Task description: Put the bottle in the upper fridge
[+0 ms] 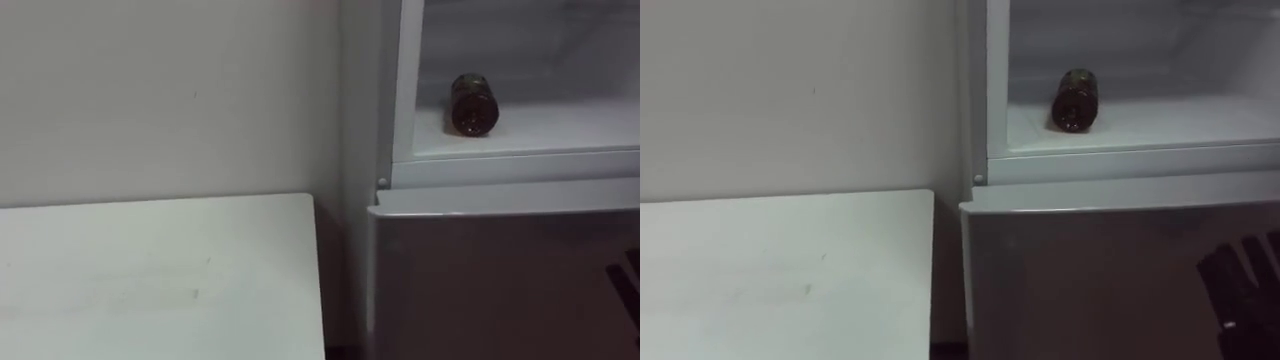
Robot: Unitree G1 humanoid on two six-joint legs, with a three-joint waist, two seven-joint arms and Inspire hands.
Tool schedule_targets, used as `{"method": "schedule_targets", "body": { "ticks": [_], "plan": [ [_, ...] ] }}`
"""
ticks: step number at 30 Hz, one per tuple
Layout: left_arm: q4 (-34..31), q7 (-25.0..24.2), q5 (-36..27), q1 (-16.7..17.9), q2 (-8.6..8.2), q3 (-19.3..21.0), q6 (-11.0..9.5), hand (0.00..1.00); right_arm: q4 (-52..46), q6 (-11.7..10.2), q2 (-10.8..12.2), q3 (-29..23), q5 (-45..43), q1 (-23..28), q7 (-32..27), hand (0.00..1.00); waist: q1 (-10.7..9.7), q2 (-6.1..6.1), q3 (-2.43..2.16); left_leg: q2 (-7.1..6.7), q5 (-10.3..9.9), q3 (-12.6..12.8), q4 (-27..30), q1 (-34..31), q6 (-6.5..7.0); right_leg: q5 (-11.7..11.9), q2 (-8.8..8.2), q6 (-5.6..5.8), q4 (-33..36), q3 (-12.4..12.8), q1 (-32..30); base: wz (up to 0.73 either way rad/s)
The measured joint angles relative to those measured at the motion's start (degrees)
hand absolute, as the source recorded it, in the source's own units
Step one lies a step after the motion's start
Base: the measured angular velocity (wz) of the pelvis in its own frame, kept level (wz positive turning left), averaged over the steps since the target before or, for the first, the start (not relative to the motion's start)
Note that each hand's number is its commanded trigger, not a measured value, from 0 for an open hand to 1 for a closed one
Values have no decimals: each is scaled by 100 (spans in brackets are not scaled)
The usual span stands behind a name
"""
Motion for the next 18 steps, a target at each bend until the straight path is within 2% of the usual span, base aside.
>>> {"method": "schedule_targets", "body": {
  "ticks": [5, 8, 13, 18],
  "plan": [
    [2, 67, 1, 16, -1, 118, -7, 0, 368, -36, 29, -150, -14, 64, -329, 0, -128, -29, 4, 1, -15, 12, -17, 11, -12, 0, 11, 3, -88, 36, 64, -2],
    [-145, 151, -2, 40, 7, 137, -9, 0, 382, -46, 45, -426, -21, 78, -746, 0, -203, -63, 10, -8, -20, -7, -18, 5, -12, -9, -2, 8, -90, -28, 63, 3],
    [-297, 211, -9, 60, 26, 345, -45, 0, 505, -125, 110, -921, -693, 71, -1813, 0, -351, -276, 17, -18, -21, -65, -37, -7, -18, -38, -2, -1, -90, -80, 65, 5],
    [-318, 317, 4, 75, 40, 342, -55, 0, 570, -209, 110, -1347, -1204, 53, -2986, 0, -442, -347, 20, -34, -22, -69, -76, -29, -20, -42, 20, 3, -89, -89, 41, 0]
  ]
}}
